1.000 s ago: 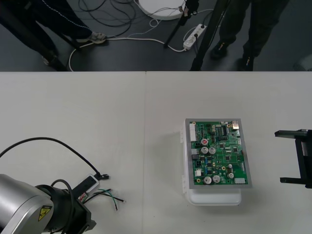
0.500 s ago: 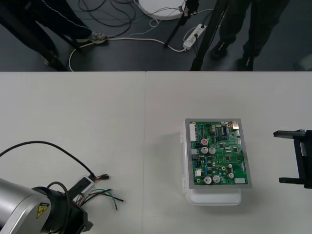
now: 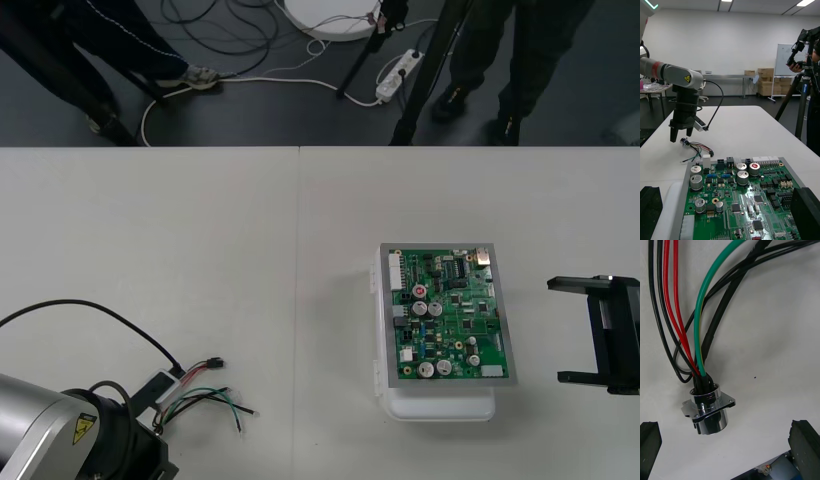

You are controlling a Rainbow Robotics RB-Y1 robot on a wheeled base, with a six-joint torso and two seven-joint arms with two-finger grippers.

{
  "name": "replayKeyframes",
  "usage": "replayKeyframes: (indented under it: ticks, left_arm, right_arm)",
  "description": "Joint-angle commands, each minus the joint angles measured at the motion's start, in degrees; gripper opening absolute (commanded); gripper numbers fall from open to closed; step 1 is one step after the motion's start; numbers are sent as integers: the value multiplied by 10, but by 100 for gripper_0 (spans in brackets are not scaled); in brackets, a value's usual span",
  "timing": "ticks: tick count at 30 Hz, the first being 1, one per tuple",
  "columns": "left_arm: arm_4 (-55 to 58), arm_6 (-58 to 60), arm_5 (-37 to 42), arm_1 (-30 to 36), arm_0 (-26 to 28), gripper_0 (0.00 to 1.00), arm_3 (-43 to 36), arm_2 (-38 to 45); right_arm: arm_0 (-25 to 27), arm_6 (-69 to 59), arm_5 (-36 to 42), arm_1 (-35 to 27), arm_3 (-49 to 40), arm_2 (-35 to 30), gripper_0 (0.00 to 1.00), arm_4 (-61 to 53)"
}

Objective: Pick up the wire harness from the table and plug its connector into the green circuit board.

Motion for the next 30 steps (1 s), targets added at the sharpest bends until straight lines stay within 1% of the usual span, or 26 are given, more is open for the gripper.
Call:
replayKeyframes:
  ticks: [1, 16, 23, 30]
  left_arm:
    - [-4, -1, -22, -11, -12, 100, 13, 10]
    - [-3, -10, -22, -30, -36, 100, 46, 11]
    - [-4, -10, -22, -30, -40, 100, 46, 11]
    - [-4, -10, -22, -30, -43, 100, 49, 12]
  right_arm:
    - [15, -37, -8, 9, 14, -5, 100, -7]
    - [23, -41, -8, 14, 19, -6, 100, -10]
    - [30, -41, -8, 16, 22, -22, 100, -8]
    - [32, -45, -8, 16, 25, -23, 100, -8]
